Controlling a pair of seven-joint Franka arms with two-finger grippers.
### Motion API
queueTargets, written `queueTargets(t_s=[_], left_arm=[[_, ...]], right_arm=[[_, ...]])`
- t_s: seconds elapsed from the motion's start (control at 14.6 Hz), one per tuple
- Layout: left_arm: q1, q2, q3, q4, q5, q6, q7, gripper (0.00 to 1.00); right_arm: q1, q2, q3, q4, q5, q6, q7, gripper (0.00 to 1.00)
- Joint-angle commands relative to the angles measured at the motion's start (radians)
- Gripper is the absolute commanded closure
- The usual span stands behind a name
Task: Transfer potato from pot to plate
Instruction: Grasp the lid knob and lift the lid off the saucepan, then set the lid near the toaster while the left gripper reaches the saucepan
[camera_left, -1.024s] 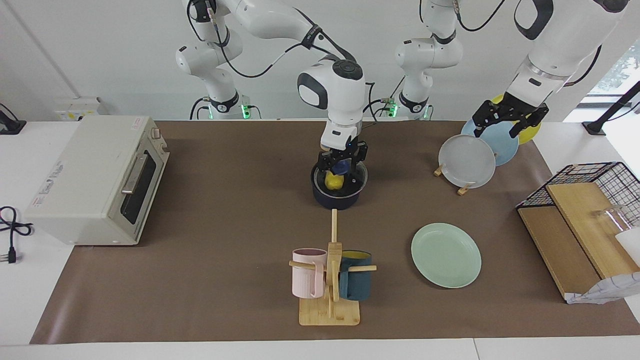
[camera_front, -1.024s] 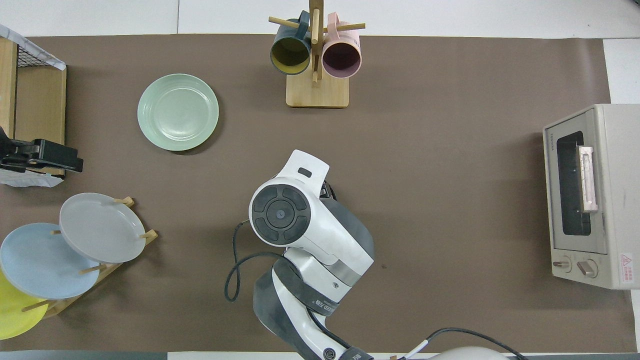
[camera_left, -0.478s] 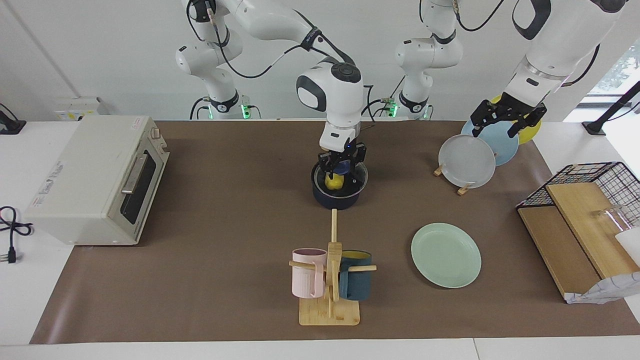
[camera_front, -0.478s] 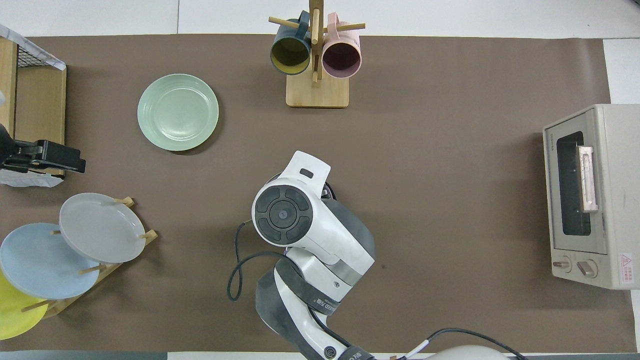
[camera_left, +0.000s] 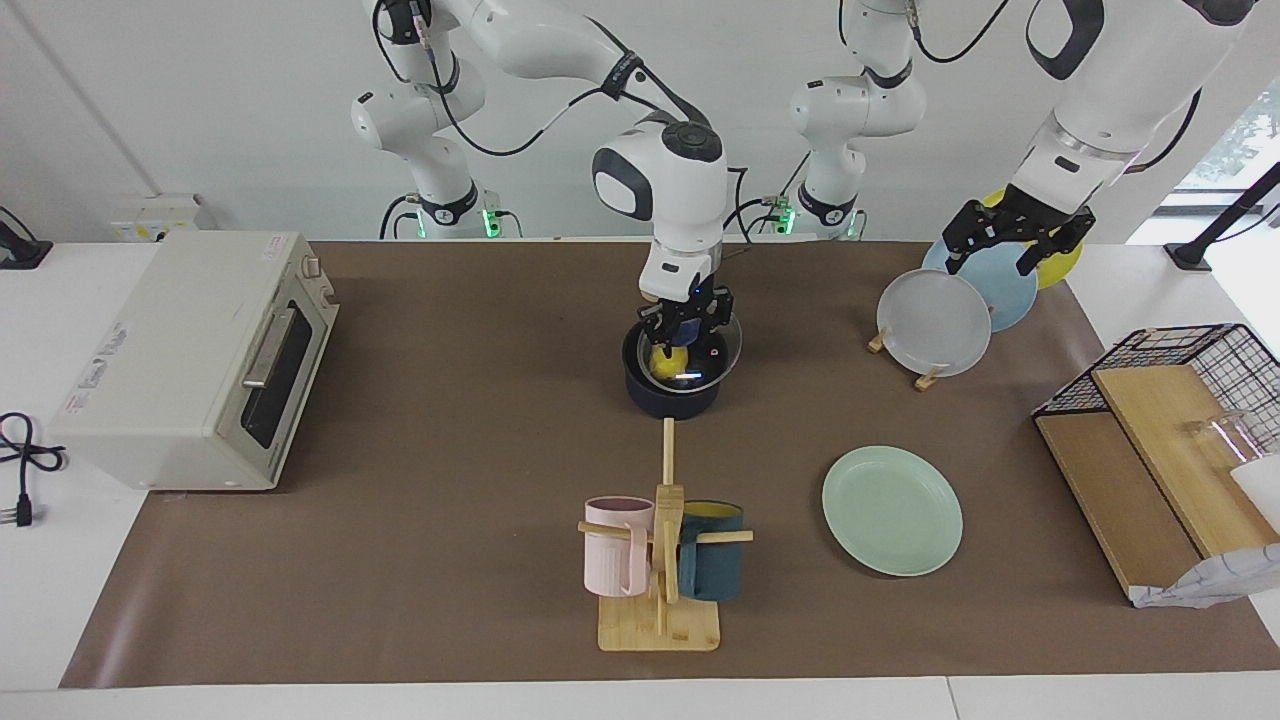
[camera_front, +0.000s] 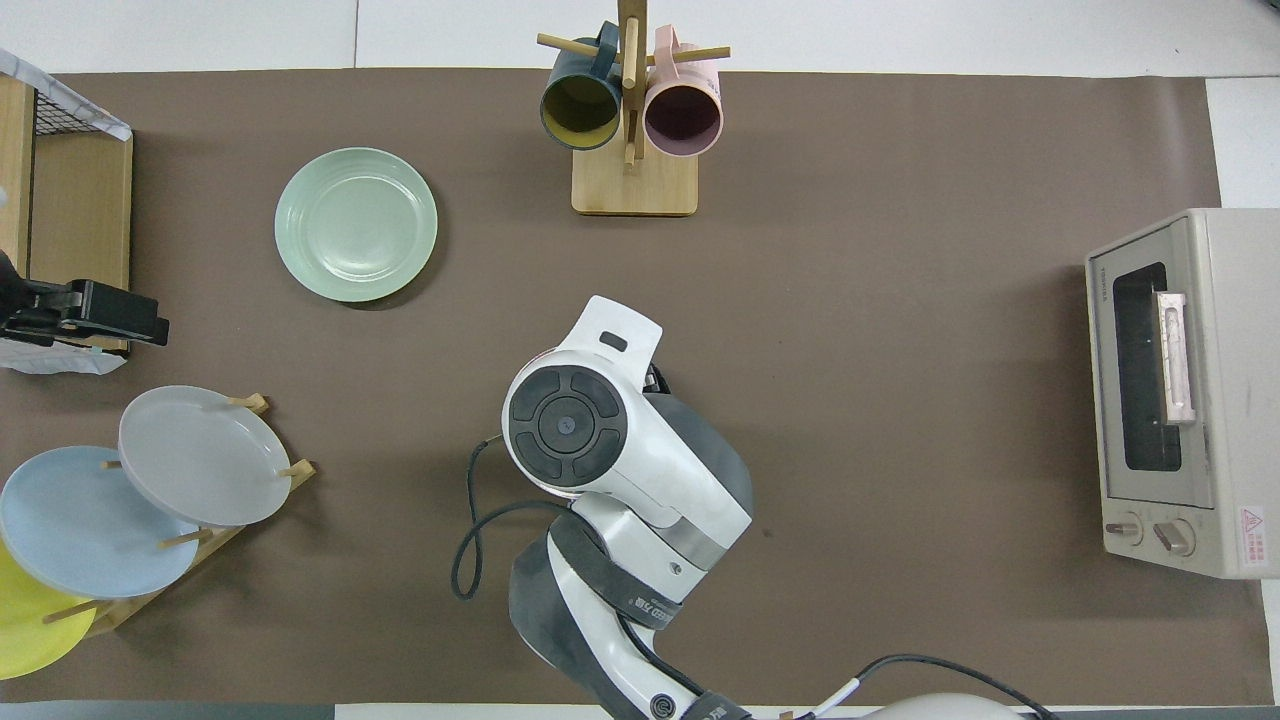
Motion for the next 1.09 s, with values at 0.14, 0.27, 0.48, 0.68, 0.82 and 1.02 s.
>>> queueTargets(t_s=[0.14, 0.27, 0.48, 0.68, 0.82, 1.02], left_arm=[[0.008, -0.007, -0.009, 0.005, 0.01, -0.018, -0.004, 0.0], [0.007, -0.007, -0.009, 0.005, 0.01, -0.016, -0.005, 0.0], [-0.001, -0.007, -0.012, 0.002, 0.01, -0.002, -0.008, 0.0], [-0.042, -0.024, -0.012, -0.041, 0.009, 0.038, -0.098, 0.0], [-0.093, -0.04, -0.013, -0.072, 0.006, 0.056, -0.202, 0.0], [-0.157, -0.045, -0.015, -0.09, -0.008, 0.085, -0.266, 0.0]], right_arm=[[-0.082, -0.033, 0.005, 0.03, -0.064, -0.067, -0.167, 0.8], [-0.14, -0.042, 0.005, 0.029, -0.086, -0.081, -0.279, 0.8], [-0.263, -0.048, 0.005, 0.006, -0.118, -0.108, -0.457, 0.8], [-0.357, -0.071, 0.004, -0.074, -0.156, -0.09, -0.543, 0.8], [-0.394, -0.094, 0.005, -0.155, -0.213, -0.026, -0.562, 0.8], [-0.467, -0.123, 0.004, -0.295, -0.219, 0.115, -0.598, 0.8]])
